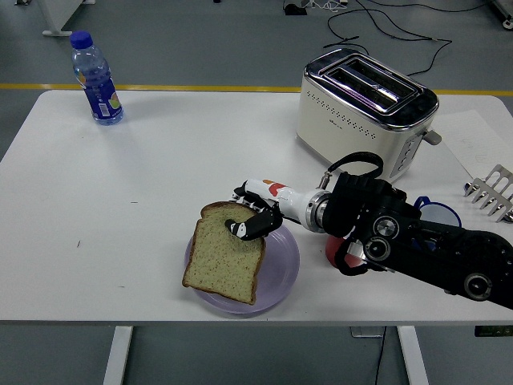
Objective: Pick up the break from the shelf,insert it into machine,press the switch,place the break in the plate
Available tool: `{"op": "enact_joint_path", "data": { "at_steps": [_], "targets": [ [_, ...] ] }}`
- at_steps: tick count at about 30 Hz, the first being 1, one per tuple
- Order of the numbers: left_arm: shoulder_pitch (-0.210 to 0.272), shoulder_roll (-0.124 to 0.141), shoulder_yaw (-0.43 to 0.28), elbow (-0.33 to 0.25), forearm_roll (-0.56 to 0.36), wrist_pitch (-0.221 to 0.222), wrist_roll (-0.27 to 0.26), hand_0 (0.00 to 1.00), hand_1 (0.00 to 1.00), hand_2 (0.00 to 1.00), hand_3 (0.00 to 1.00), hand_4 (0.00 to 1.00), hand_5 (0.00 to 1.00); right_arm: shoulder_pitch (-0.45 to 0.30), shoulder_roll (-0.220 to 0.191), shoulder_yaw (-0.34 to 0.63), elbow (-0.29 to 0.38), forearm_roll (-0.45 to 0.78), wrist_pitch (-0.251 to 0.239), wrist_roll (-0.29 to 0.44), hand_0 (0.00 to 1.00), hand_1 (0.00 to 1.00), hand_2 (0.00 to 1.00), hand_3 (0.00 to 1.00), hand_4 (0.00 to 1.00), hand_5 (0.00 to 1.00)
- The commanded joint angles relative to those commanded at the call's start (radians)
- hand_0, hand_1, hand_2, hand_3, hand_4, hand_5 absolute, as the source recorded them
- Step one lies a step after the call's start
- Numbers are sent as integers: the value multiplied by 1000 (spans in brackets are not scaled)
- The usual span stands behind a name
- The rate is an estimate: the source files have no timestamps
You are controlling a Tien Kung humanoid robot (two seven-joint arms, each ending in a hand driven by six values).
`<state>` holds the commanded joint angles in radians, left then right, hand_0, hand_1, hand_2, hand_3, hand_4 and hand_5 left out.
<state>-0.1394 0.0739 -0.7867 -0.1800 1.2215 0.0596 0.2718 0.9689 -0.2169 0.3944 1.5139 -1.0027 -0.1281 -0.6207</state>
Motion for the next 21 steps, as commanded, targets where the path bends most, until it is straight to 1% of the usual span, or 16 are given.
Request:
{"op": "enact_joint_path", "data": {
  "at_steps": [5, 7, 14, 15, 20, 21],
  "targets": [
    [0, -1, -6, 0, 10, -1, 1, 652, 597, 595, 597, 332, 941, -7, 16, -4, -38, 5, -5, 9, 208, 277, 361, 511, 369, 2],
    [0, -1, -7, 0, 12, -1, 2, 652, 597, 595, 597, 332, 941, -9, 19, -5, -43, 7, -6, 11, 208, 277, 361, 511, 369, 2],
    [1, -4, -10, 0, 14, -1, 1, 653, 597, 596, 598, 331, 943, -21, 36, -9, -87, 8, 4, 22, 220, 281, 365, 514, 377, 2],
    [1, -4, -8, 0, 12, -1, 1, 655, 598, 597, 598, 331, 944, -23, 36, -6, -90, 7, 7, 24, 246, 341, 422, 534, 385, 2],
    [-1, -5, -5, 0, 7, 0, 0, 655, 598, 597, 598, 331, 944, -23, 40, -5, -97, -3, 25, 32, 246, 341, 422, 534, 385, 2],
    [-1, -5, -5, 0, 6, 0, 0, 655, 599, 597, 598, 331, 946, -23, 41, -5, -99, -9, 34, 33, 283, 420, 502, 556, 442, 14]
  ]
}}
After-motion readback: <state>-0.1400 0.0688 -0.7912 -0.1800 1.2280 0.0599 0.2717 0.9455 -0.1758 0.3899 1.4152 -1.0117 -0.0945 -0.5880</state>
